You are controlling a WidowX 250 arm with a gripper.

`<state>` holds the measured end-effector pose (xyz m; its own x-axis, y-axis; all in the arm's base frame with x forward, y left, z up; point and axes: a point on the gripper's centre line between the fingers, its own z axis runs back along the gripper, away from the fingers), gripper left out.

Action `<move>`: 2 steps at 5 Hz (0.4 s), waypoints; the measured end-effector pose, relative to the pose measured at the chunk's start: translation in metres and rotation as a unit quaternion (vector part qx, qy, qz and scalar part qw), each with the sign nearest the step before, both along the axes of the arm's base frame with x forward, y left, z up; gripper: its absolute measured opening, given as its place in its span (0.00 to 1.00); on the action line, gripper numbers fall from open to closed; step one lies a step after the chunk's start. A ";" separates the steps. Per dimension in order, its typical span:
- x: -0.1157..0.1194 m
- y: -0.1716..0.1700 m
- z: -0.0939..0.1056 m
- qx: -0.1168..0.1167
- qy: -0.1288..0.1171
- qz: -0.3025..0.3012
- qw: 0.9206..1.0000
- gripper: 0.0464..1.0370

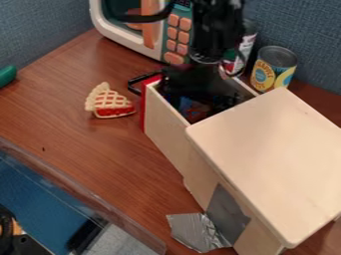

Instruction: Move the chocolate to the middle left side of the table

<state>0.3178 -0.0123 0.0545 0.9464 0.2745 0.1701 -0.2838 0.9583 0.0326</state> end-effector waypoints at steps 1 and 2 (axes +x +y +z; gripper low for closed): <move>-0.010 0.002 0.000 0.000 0.023 0.117 0.993 0.92; -0.013 -0.004 -0.001 -0.017 0.019 0.105 0.994 0.67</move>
